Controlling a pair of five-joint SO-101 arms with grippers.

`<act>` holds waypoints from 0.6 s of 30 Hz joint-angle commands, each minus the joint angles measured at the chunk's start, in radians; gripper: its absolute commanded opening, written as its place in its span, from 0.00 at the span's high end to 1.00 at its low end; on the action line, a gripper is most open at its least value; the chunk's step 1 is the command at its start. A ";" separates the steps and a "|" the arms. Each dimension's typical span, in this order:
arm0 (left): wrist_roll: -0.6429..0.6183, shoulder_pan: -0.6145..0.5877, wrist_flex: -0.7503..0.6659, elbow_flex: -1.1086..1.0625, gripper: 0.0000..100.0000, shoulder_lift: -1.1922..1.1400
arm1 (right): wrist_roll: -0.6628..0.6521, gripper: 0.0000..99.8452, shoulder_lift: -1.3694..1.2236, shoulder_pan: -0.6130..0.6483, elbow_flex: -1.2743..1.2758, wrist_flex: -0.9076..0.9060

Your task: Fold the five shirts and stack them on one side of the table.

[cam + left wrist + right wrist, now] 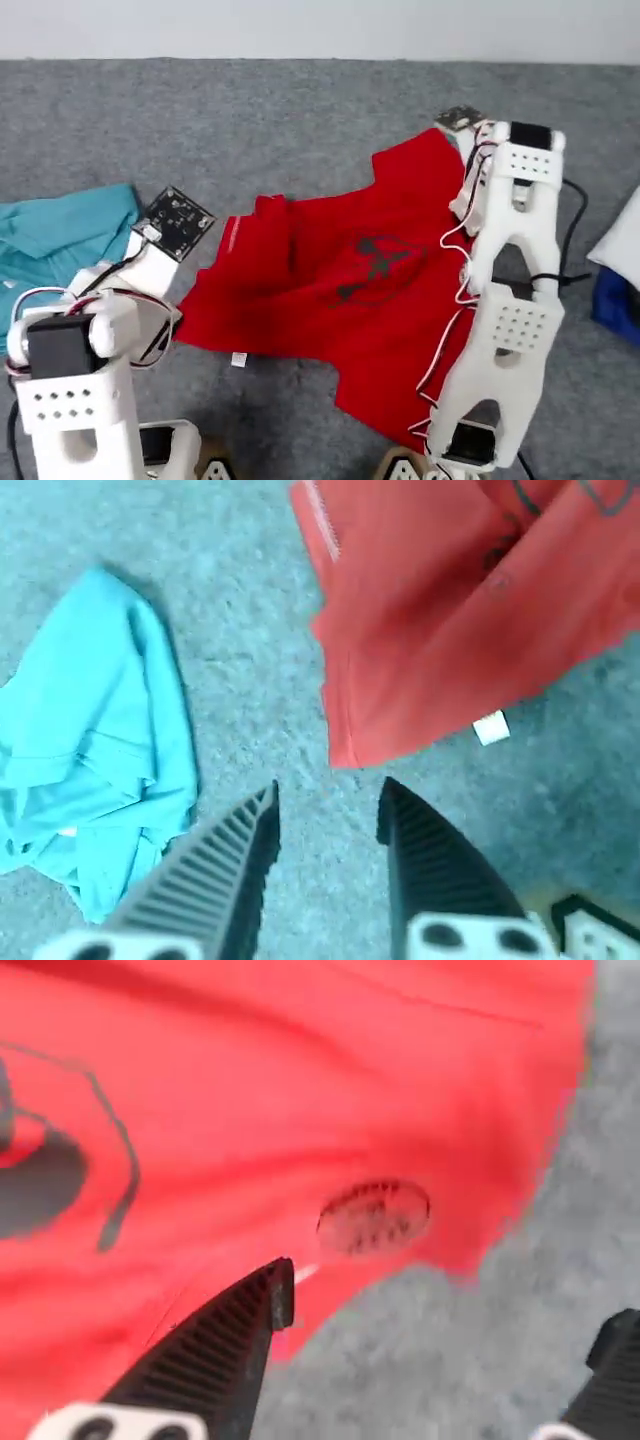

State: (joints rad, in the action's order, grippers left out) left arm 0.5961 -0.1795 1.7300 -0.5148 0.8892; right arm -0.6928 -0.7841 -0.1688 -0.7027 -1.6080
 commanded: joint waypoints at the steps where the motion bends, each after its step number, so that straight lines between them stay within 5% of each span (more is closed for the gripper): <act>1: -0.051 -0.003 0.028 0.044 0.86 0.014 | -0.009 0.61 -0.035 0.001 -0.011 0.053; 7: -0.087 0.002 -0.002 0.041 0.86 -0.018 | -0.015 0.99 -0.081 -0.004 -0.011 0.120; 11: -0.183 0.002 -0.064 0.088 0.86 -0.196 | -0.015 0.94 -0.108 -0.036 -0.011 0.122; 18: -0.336 0.044 -0.037 0.417 0.85 -0.674 | -0.015 0.99 -0.119 -0.191 -0.011 0.119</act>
State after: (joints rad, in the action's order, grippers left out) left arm 0.3107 -0.1657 1.6855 -0.2570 0.3966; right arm -0.7004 -0.9083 -0.2670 -0.7073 -1.4914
